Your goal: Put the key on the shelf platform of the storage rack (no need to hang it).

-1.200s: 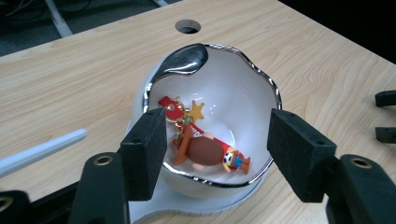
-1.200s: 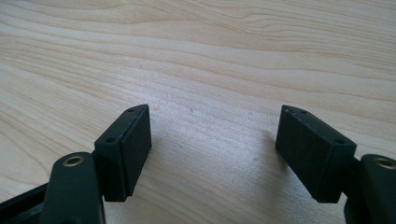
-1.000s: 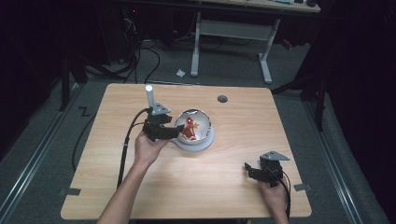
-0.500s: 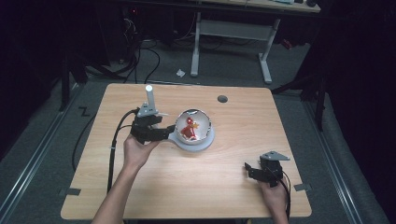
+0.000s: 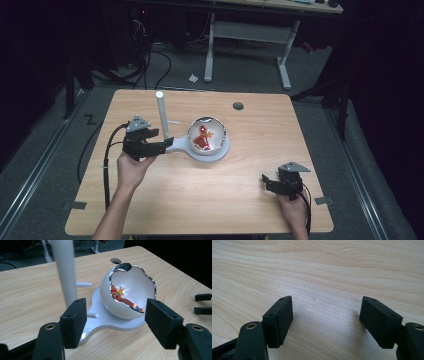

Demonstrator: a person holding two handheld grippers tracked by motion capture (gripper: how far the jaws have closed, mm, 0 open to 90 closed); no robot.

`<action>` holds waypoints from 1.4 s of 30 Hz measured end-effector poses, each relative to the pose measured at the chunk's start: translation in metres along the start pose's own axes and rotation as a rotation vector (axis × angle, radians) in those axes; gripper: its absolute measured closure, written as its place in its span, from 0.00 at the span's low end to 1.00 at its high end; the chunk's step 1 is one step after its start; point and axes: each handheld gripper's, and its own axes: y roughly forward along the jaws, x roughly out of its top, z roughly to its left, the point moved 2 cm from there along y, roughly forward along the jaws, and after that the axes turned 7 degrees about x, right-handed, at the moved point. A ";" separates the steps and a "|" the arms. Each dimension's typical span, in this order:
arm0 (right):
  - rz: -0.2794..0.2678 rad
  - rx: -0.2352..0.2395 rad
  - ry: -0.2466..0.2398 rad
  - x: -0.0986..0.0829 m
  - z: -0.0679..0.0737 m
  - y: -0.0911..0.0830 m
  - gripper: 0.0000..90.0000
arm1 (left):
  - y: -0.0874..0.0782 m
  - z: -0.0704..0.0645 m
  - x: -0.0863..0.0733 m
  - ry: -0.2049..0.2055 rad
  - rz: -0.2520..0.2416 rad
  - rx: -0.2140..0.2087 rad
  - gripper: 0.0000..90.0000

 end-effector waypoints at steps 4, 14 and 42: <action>0.000 0.000 0.000 0.000 0.000 0.000 0.30 | -0.007 0.005 -0.004 -0.020 -0.014 0.004 0.38; 0.000 0.000 0.000 0.000 0.000 0.000 0.30 | -0.023 0.016 -0.014 -0.048 -0.024 0.030 0.38; 0.001 0.000 0.000 0.000 0.000 0.000 0.30 | -0.053 0.031 -0.035 -0.096 -0.049 0.073 0.38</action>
